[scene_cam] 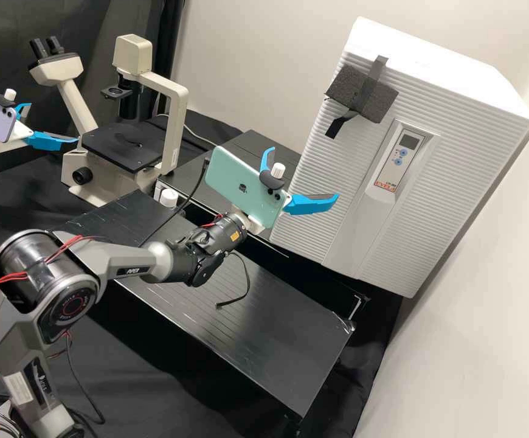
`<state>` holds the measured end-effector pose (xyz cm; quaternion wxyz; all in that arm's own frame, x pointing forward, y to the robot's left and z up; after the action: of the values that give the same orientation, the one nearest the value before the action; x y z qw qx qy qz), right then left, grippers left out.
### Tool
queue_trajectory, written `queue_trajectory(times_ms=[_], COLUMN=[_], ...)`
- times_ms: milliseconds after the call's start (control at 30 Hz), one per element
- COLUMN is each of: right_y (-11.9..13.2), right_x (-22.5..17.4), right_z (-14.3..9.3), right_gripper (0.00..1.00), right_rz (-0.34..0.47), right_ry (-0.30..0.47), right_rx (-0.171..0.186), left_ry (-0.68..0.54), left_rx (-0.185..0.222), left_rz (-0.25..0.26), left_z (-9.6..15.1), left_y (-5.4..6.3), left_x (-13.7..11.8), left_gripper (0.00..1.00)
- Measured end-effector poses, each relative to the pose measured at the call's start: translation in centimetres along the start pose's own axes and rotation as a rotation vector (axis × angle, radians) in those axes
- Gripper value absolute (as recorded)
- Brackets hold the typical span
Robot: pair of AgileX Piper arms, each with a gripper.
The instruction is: Open the incubator door.
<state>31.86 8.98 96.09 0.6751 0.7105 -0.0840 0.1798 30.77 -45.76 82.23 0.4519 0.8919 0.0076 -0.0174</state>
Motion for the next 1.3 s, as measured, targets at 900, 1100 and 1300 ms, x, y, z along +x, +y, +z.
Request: queue_trajectory(times_ms=[900,1100,1300], right_y=[0.6,0.3,0.4], right_x=[2.5,2.7,2.7], right_z=[-0.5,-0.1,-0.1], right_gripper=[0.00,0.00,0.00], right_rz=[-0.006,-0.017,-0.008], right_ry=[-0.028,-0.041,-0.050], right_rx=[0.014,0.014,0.025], left_ry=[0.000,0.000,0.000], left_rx=[0.000,0.000,0.000], left_rz=[0.000,0.000,0.000], left_z=[0.0,0.0,0.0], left_y=[0.0,0.0,0.0], left_x=[0.0,0.0,0.0], left_gripper=[1.00,1.00,1.00])
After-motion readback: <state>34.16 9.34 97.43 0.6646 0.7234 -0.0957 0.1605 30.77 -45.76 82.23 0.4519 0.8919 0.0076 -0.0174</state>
